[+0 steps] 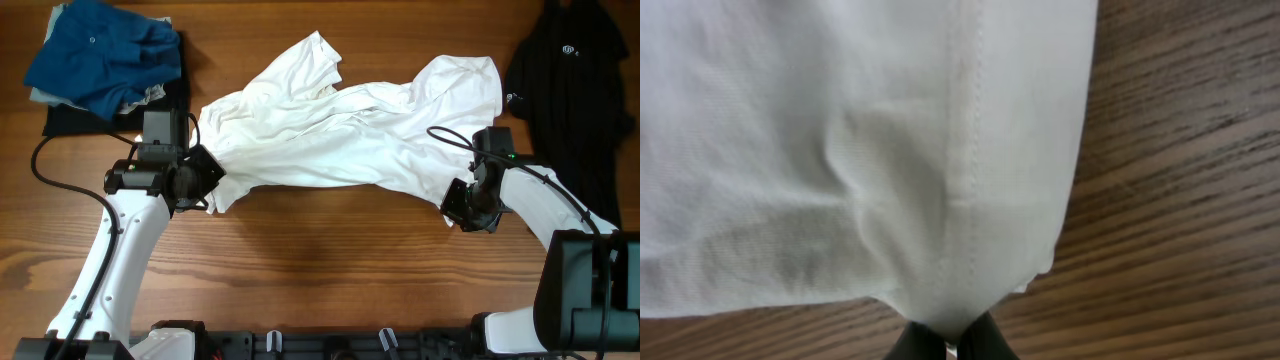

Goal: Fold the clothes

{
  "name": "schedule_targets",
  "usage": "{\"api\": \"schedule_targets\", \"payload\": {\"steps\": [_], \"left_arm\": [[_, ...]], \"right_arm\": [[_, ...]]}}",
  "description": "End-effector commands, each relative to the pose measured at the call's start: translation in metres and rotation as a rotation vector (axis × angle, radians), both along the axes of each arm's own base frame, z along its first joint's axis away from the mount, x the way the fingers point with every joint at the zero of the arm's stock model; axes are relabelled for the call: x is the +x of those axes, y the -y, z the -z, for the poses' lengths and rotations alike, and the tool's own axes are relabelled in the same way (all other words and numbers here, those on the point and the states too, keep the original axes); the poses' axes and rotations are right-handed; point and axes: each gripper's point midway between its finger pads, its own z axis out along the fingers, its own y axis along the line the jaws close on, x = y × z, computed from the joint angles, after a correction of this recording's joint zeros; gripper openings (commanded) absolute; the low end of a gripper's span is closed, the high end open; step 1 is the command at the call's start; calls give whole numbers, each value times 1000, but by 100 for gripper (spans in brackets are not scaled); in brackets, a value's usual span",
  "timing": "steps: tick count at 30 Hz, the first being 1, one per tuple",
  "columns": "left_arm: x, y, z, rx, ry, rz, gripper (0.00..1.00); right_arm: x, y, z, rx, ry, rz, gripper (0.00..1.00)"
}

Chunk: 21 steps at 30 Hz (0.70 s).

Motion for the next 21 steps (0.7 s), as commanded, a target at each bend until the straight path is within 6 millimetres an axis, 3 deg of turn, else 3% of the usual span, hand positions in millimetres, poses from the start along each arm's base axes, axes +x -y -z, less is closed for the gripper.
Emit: {"api": "schedule_targets", "payload": {"steps": [1, 2, 4, 6, 8, 10, 14, 18, 21], "left_arm": [[5, -3, -20, 9, 52, 7, 4], [7, 1, -33, -5, 71, 22, 4], [8, 3, -82, 13, 152, 93, 4], [5, 2, -121, 37, 243, 131, 4], [0, 0, -138, 45, 288, 130, 4], [-5, -2, -147, 66, 316, 137, 4], [-11, -2, -148, 64, 308, 140, 4], [-24, 7, -139, 14, 249, 169, 4], [-47, 12, -127, -24, 148, 186, 4]], "right_arm": [[30, -3, -31, 40, 62, -1, 4], [46, 2, -53, 43, 112, -6, 4], [76, 22, -111, 34, 228, 4, 4], [86, 41, -157, 25, 314, -11, 4], [86, 56, -178, 10, 350, 7, 4], [79, 74, -190, -2, 379, 43, 4], [68, 87, -198, 28, 406, 37, 4], [63, 84, -200, 46, 402, 20, 4], [54, 80, -198, 62, 367, 23, 4]]}}
